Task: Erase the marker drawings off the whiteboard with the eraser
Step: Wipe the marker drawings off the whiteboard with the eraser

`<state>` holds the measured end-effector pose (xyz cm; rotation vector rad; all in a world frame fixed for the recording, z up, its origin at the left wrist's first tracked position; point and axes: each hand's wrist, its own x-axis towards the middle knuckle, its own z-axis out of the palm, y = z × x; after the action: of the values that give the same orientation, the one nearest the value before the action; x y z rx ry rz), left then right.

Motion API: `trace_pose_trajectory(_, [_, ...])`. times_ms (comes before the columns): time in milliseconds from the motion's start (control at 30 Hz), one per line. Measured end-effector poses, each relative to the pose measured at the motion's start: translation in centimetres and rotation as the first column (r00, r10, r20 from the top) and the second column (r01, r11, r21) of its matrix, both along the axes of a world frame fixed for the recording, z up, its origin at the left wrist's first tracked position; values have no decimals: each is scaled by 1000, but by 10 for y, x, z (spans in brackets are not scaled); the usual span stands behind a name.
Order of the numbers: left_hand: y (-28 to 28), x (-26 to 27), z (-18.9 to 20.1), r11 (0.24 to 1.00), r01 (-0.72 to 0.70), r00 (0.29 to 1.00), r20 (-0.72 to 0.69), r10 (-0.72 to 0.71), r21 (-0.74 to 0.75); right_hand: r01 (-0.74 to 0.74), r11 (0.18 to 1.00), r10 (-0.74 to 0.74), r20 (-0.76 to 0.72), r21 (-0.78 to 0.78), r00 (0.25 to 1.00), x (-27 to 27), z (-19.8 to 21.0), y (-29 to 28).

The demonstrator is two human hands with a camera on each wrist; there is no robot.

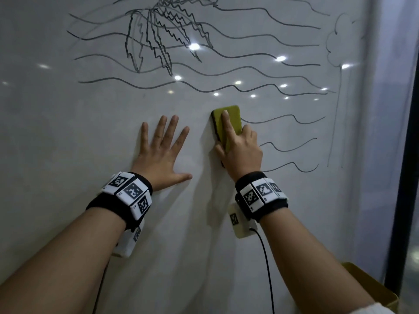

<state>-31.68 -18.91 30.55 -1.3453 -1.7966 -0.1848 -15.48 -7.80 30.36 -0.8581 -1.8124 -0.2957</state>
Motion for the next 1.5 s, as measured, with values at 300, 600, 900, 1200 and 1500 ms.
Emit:
trace_pose_trajectory(300, [-1, -1, -1, 999, 32, 999, -9, -32, 36, -6, 995, 11, -50, 104, 999, 8, -41, 4])
trace_pose_trajectory(600, [3, 11, 3, 998, 58, 994, -90, -56, 25, -7, 992, 1, -48, -127, 999, 12, -18, 8])
trace_pose_trajectory(900, [38, 46, 12, 993, -43, 995, -95, 33, -113, 12, 999, -15, -97, -35, 995, 15, -23, 20])
trace_pose_trajectory(1200, [42, 49, 9, 994, -46, 997, -70, 39, -102, -2, 992, -1, -31, -122, 1000, 22, -23, 22])
trace_pose_trajectory(1500, [39, 49, 8, 993, -45, 998, -53, 39, -107, 25, 970, -69, -177, -242, 982, 44, -9, 47])
